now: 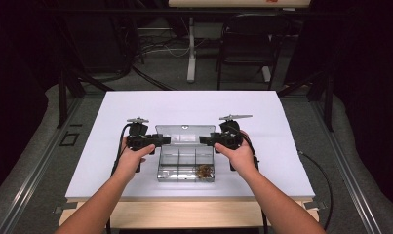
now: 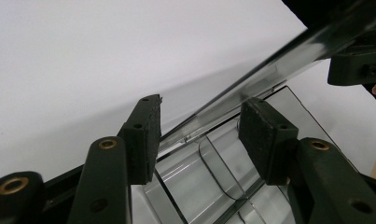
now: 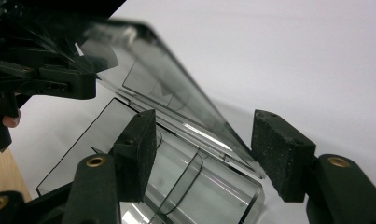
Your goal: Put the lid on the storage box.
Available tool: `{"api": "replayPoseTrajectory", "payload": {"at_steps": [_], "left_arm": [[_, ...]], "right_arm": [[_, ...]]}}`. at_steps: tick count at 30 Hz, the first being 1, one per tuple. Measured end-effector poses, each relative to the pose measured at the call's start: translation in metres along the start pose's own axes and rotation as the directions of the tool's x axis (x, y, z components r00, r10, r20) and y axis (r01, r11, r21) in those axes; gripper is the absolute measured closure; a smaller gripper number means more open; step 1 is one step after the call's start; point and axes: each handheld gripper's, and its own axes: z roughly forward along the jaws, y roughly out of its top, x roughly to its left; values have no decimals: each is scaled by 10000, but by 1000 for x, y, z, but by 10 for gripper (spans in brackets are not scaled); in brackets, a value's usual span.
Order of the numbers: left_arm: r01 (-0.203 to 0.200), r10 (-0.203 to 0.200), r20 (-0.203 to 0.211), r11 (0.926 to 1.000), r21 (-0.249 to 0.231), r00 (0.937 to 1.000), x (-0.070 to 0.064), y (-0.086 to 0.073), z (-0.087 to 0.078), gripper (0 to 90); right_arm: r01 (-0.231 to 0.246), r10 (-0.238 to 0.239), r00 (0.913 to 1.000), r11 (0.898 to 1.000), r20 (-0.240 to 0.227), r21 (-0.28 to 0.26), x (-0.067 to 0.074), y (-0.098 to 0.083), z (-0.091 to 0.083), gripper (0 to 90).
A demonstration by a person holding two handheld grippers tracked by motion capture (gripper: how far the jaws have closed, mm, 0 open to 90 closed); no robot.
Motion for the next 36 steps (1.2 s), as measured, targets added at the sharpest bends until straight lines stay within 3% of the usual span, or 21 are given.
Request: {"api": "replayPoseTrajectory", "payload": {"at_steps": [15, 20, 36], "left_arm": [[-369, 368, -102, 9993, -100, 9993, -1, -2, -11, 482], [-484, 484, 0, 9987, -155, 9988, -5, -2, -19, 517], [-1517, 1498, -462, 9875, -430, 9876, -29, -2, -49, 652]], "right_arm": [[443, -441, 9989, 9989, 186, -133, 6, -2, -3, 445], [620, -618, 9978, 9980, 230, -100, 7, -4, -4, 443], [1054, -1048, 9938, 9943, 364, -153, 11, -9, -6, 434]]}}
